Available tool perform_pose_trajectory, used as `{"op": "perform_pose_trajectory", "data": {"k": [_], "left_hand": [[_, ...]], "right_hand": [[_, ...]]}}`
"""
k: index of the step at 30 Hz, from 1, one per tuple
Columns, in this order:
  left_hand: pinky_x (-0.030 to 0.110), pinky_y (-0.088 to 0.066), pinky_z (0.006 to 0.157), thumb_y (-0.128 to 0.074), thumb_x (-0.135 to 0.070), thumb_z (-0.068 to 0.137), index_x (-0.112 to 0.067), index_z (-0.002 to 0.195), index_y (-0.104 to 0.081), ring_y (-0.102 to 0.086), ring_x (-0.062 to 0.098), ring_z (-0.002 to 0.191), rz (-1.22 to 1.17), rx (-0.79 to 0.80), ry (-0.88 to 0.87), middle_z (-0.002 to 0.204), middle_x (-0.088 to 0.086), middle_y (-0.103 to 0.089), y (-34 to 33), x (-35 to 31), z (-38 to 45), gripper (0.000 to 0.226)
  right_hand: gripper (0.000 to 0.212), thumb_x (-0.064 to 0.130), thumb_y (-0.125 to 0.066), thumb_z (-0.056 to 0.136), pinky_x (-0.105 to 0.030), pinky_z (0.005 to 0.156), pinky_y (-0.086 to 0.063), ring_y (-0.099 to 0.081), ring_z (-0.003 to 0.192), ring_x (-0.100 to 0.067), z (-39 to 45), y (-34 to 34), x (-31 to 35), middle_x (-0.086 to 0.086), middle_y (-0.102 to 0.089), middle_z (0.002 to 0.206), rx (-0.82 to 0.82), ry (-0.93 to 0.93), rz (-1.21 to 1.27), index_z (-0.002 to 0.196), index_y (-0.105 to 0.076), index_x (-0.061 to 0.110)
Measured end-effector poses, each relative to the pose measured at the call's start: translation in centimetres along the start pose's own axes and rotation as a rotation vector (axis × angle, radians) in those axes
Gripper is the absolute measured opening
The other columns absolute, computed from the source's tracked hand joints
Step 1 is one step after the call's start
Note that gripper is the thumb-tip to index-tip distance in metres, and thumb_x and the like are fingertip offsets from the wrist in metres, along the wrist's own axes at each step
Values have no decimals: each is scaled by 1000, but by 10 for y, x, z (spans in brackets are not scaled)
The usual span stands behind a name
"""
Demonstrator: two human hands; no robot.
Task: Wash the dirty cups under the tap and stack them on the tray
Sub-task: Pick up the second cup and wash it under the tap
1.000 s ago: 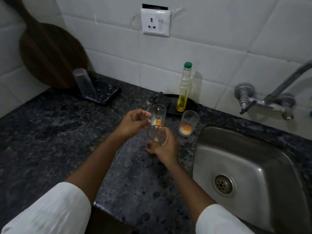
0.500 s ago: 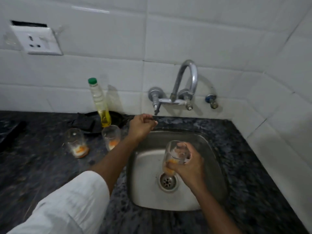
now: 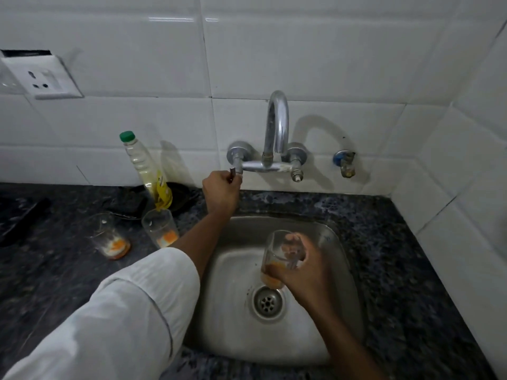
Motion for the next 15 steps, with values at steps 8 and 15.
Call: {"op": "perform_pose_trajectory", "data": {"k": [8, 15], "left_hand": [[44, -59, 65, -72, -25, 86, -3, 71, -75, -69, 27, 60, -146, 2, 59, 65, 15, -71, -2, 13, 8, 26], [47, -61, 71, -74, -21, 85, -19, 59, -67, -70, 28, 63, -325, 23, 193, 63, 11, -69, -5, 27, 7, 27]], "right_hand": [[64, 41, -88, 40, -32, 72, -56, -65, 86, -9, 24, -23, 27, 11, -67, 94, 3, 39, -6, 95, -56, 38], [63, 31, -93, 46, -21, 66, -48, -61, 79, -2, 43, -20, 48, 12, -65, 89, -67, 61, -70, 96, -55, 32]]}}
Point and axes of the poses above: each hand's wrist, its own z-axis towards the middle knuckle, its own y-axis out of the back of the hand, x = y × z, the point moved 8 cm from there along z, towards the middle knuckle
